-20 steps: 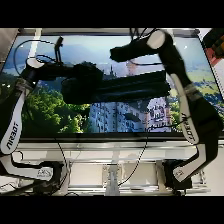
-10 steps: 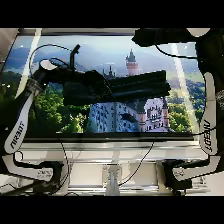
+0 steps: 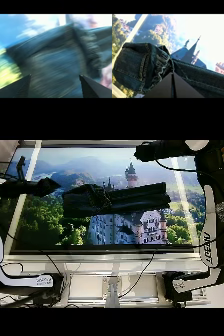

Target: Fold the clothes and pants, and hang the long-sleeved shirts on hangers.

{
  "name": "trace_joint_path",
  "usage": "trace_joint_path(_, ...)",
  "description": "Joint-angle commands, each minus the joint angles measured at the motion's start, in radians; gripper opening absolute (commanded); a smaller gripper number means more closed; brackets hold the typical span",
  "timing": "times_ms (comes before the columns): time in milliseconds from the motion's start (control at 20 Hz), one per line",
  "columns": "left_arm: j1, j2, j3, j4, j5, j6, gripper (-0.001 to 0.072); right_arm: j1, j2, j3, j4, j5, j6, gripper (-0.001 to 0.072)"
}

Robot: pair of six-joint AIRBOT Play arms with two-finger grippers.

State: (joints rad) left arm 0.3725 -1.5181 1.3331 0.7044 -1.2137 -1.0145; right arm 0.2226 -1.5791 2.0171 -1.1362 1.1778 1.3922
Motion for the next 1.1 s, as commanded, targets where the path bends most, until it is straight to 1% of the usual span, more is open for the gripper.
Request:
trace_joint_path(0, 0.078, -0.024, -0.062, 0.074, -0.029, 0.001, 0.0692, 0.000, -0.001, -0.001, -0.003, -0.026, 0.001, 0.0028)
trace_joint_path(200, 0.044, -0.134, -0.074, 0.063, -0.014, 0.009, 0.0705, 0.000, 0.000, -0.001, -0.003, -0.031, 0.001, 0.0028)
trace_joint_path(300, 0.019, -0.188, -0.074, 0.011, 0.016, 0.011, 0.0705, 0.000, -0.001, -0.001, -0.003, -0.032, 0.001, 0.0028)
trace_joint_path(350, 0.004, -0.212, -0.074, -0.040, 0.030, 0.035, 0.0705, 0.000, -0.001, -0.001, -0.003, -0.036, 0.001, 0.0028)
trace_joint_path(400, -0.011, -0.232, -0.074, -0.097, 0.040, 0.087, 0.0705, 0.000, -0.001, -0.001, -0.003, -0.039, 0.001, 0.0028)
trace_joint_path(450, -0.025, -0.248, -0.074, -0.143, 0.055, 0.114, 0.0705, 0.000, 0.000, -0.001, -0.003, -0.042, 0.001, 0.0028)
trace_joint_path(550, -0.056, -0.277, -0.074, -0.194, 0.093, 0.117, 0.0705, 0.000, 0.000, -0.001, -0.003, -0.044, 0.001, 0.0028)
trace_joint_path(750, -0.119, -0.319, -0.073, -0.190, 0.174, 0.109, 0.0700, 0.000, 0.000, -0.001, -0.002, -0.045, 0.001, 0.0028)
trace_joint_path(800, -0.137, -0.320, -0.073, -0.190, 0.183, 0.110, 0.0671, 0.000, -0.001, -0.001, -0.002, -0.045, 0.001, 0.0028)
trace_joint_path(850, -0.152, -0.320, -0.070, -0.189, 0.183, 0.110, 0.0518, 0.000, 0.000, -0.001, -0.003, -0.045, 0.001, 0.0028)
trace_joint_path(900, -0.165, -0.319, -0.065, -0.189, 0.179, 0.111, 0.0186, 0.000, -0.001, -0.001, -0.004, -0.044, 0.001, 0.0028)
trace_joint_path(950, -0.174, -0.319, -0.053, -0.190, 0.169, 0.113, 0.0043, 0.000, -0.001, -0.001, -0.007, -0.044, 0.001, 0.0028)
trace_joint_path(1050, -0.183, -0.309, -0.007, -0.188, 0.127, 0.113, 0.0044, 0.000, -0.001, -0.001, -0.046, -0.043, 0.000, 0.0028)
